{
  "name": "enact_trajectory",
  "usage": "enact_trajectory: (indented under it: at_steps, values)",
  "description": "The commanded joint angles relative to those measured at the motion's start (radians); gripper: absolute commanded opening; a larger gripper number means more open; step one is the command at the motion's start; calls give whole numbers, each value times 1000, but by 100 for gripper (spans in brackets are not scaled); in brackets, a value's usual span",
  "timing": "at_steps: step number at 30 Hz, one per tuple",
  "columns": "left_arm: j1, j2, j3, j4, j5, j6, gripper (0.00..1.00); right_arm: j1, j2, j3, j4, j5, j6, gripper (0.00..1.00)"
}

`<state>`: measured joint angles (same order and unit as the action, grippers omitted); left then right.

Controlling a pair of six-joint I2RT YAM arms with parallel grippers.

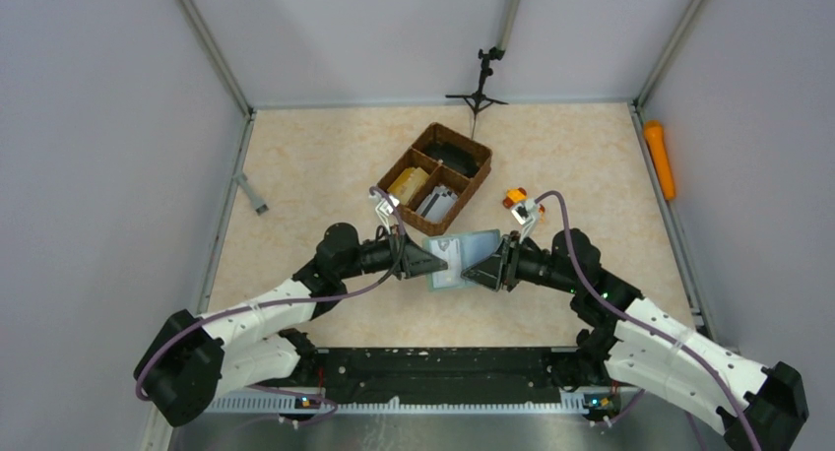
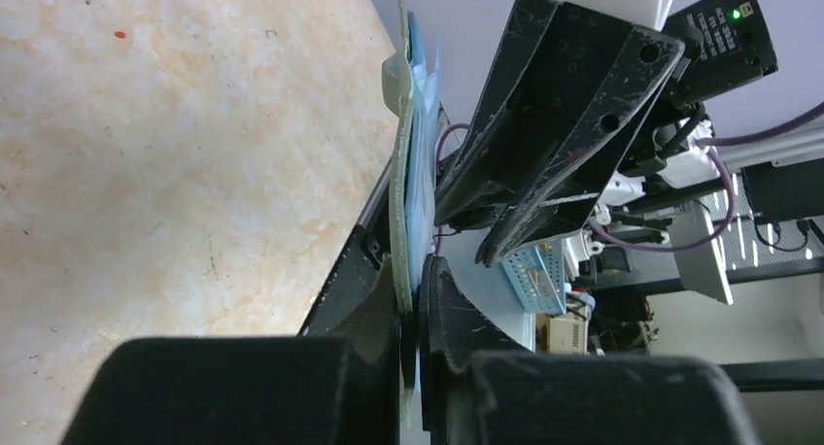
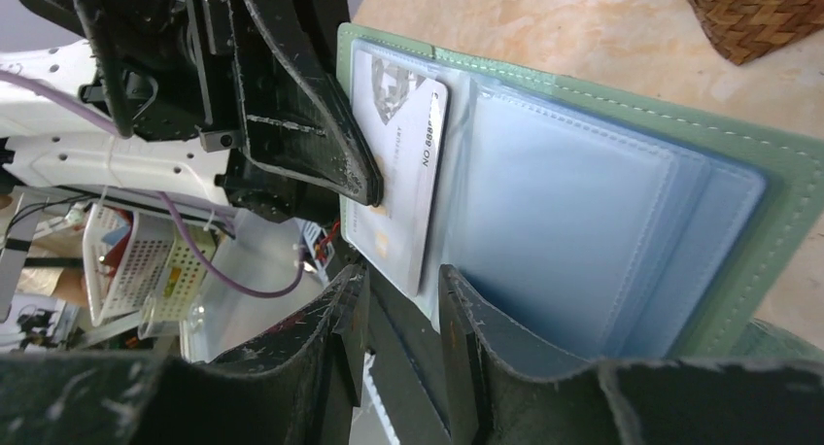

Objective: Take the credit cards out of the card holder
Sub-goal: Remove the credit card from the card holder.

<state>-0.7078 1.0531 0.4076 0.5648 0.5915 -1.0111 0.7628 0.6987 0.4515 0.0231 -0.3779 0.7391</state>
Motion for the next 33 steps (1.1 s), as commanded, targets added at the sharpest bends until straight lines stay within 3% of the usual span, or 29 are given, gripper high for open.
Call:
enact_trajectory:
  at_steps: [1, 5, 16, 19, 22, 25, 31, 33]
  values:
    - [-4, 13, -13, 184, 74, -47, 0, 4, 14, 2, 114, -31, 25, 32]
    - [-6, 26, -22, 259, 102, -78, 0, 4, 17, 17, 50, 17, 19, 27]
    - [-47, 85, -27, 441, 149, -152, 0, 4, 1, -51, 256, -55, 167, 27]
    - [-57, 96, -24, 455, 144, -155, 0, 4, -5, -57, 297, -66, 192, 20]
    - [-59, 95, -28, 445, 135, -148, 5, 4, -36, -81, 350, -65, 235, 11]
    - [-58, 81, -37, 438, 117, -144, 17, 4, -82, -104, 367, -39, 262, 7]
    - [-58, 66, -50, 443, 105, -142, 35, 3, -143, -131, 365, -14, 289, 5]
    - [-58, 62, -55, 450, 106, -145, 37, 3, -148, -131, 348, -12, 292, 3]
